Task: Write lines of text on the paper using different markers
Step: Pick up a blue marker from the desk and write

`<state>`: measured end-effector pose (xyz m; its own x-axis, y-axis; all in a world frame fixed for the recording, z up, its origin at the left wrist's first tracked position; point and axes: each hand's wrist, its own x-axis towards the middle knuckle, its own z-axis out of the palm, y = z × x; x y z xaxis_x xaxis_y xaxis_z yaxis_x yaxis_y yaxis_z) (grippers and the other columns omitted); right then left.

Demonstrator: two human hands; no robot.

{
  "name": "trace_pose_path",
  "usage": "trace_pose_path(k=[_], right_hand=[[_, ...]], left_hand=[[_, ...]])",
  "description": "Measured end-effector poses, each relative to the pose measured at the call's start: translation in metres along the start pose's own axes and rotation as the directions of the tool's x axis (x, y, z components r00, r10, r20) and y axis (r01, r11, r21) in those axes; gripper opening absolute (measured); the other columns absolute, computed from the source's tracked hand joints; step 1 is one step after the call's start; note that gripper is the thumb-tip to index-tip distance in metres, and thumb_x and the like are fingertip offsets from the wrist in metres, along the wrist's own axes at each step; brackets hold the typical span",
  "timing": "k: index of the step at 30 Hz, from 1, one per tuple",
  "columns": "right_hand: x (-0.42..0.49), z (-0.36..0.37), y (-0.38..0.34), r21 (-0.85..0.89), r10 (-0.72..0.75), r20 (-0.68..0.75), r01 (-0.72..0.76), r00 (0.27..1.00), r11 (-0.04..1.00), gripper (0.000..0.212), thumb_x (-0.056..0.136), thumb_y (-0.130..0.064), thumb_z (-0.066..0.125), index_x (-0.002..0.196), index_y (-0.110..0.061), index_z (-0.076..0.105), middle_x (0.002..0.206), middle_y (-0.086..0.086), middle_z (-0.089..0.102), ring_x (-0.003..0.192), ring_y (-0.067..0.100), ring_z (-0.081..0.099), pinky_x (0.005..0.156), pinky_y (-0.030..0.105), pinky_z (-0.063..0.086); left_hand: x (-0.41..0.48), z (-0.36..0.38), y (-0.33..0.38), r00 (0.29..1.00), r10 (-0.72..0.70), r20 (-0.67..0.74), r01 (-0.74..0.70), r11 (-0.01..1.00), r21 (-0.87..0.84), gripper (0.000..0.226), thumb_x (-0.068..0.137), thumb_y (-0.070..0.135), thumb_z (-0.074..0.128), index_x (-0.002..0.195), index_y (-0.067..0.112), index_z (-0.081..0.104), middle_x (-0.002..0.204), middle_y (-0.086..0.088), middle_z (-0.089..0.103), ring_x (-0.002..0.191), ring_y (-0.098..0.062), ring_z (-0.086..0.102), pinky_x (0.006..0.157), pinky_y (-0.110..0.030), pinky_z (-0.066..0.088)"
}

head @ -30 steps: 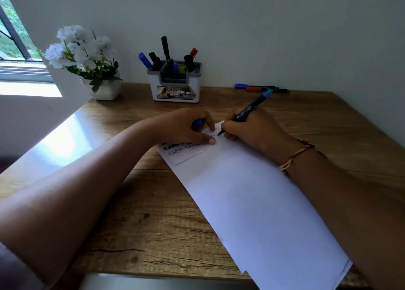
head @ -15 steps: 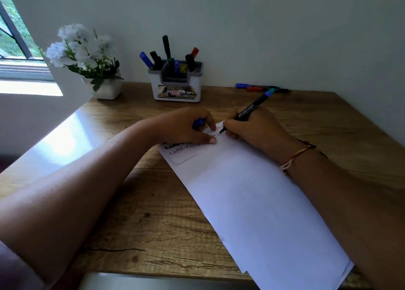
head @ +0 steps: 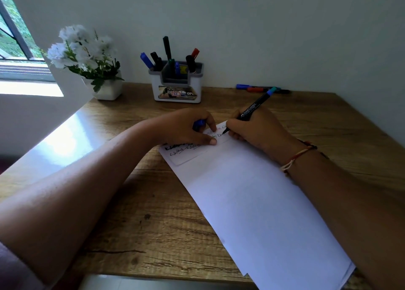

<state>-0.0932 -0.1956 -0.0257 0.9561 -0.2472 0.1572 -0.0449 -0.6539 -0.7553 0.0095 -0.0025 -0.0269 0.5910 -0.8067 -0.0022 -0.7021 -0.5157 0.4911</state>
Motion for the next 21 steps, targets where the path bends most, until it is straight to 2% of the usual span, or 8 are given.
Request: trace_pose_path(k=[5,9,15,18,21], right_hand=[[0.0001,0.0003,-0.0012,-0.006,0.026,-0.012,-0.026,1.000,1.000,0.016,0.088,-0.025,0.065,0.085,-0.011,0.073,0.077,0.002,0.075,0.079,0.021,0.072,0.082,0.046,0.060],[0.0002,0.0008,-0.0012,-0.007,0.020,-0.016,-0.020,1.000,1.000,0.015,0.087,-0.025,0.065,0.086,-0.012,0.073,0.076,0.001,0.075,0.079,0.020,0.072,0.081,0.044,0.061],[-0.0034,-0.0013,-0.0011,0.034,-0.006,0.053,0.004,0.999,0.999,0.015,0.087,-0.023,0.066,0.081,-0.010,0.072,0.068,-0.001,0.073,0.063,0.008,0.068,0.064,0.028,0.055],[-0.0018,-0.0015,-0.0015,0.018,0.042,-0.030,-0.041,0.999,0.999,0.015,0.085,-0.023,0.065,0.076,-0.012,0.070,0.075,0.006,0.074,0.068,0.017,0.067,0.063,0.031,0.054],[-0.0009,-0.0016,-0.0025,0.026,0.079,-0.073,-0.078,0.994,0.997,0.017,0.085,-0.024,0.064,0.069,-0.020,0.063,0.070,0.003,0.072,0.059,0.011,0.062,0.054,0.023,0.046]], left_hand=[[0.0006,-0.0003,-0.0008,1.000,0.002,-0.002,-0.002,1.000,0.006,0.036,0.078,0.057,0.073,0.110,0.047,0.060,0.096,0.018,0.055,0.086,-0.005,0.054,0.070,-0.025,0.039],[0.0001,-0.0001,0.0000,1.000,0.005,-0.004,-0.005,1.000,0.009,0.037,0.078,0.057,0.073,0.111,0.045,0.060,0.097,0.019,0.054,0.086,-0.004,0.053,0.070,-0.024,0.038],[-0.0007,-0.0008,0.0013,1.000,0.010,0.000,-0.010,1.000,0.003,0.035,0.079,0.055,0.073,0.110,0.045,0.061,0.097,0.014,0.056,0.086,-0.008,0.054,0.071,-0.025,0.040],[-0.0011,-0.0008,0.0016,1.000,0.003,0.006,-0.003,1.000,-0.004,0.036,0.078,0.056,0.073,0.110,0.045,0.061,0.096,0.013,0.057,0.084,-0.007,0.056,0.071,-0.025,0.040],[-0.0013,-0.0012,0.0026,1.000,-0.004,0.010,0.004,1.000,-0.010,0.036,0.077,0.057,0.073,0.110,0.045,0.061,0.094,0.013,0.059,0.083,-0.007,0.057,0.071,-0.025,0.042]])
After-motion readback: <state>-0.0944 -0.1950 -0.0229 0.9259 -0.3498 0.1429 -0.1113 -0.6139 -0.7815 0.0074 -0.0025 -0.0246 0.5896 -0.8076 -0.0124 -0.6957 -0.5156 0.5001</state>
